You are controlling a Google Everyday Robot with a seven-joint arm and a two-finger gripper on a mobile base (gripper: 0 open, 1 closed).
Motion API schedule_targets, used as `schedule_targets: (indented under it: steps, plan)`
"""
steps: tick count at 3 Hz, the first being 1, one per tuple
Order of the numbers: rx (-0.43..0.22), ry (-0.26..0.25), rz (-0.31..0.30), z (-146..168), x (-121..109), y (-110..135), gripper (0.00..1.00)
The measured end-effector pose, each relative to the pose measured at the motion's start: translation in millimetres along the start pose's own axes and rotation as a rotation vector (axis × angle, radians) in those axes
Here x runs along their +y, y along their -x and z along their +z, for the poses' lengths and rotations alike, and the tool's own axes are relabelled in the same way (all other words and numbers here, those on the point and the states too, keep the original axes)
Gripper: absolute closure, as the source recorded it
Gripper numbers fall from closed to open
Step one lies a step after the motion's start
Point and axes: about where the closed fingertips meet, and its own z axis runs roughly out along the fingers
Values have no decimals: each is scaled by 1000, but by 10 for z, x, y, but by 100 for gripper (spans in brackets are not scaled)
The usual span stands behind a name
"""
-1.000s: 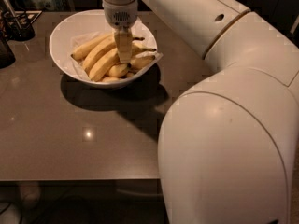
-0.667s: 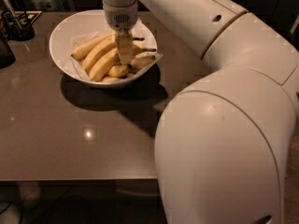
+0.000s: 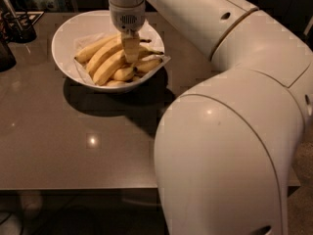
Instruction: Pick banana from white bowl
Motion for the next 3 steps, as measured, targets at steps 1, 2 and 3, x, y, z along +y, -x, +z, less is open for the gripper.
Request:
schedule_targets:
  steps: [1, 2, 3]
  plan:
    - [-11, 1, -11, 45, 41, 3, 82]
    - [-16, 3, -16, 45, 58, -6, 100]
    - [-16, 3, -16, 45, 58, -6, 100]
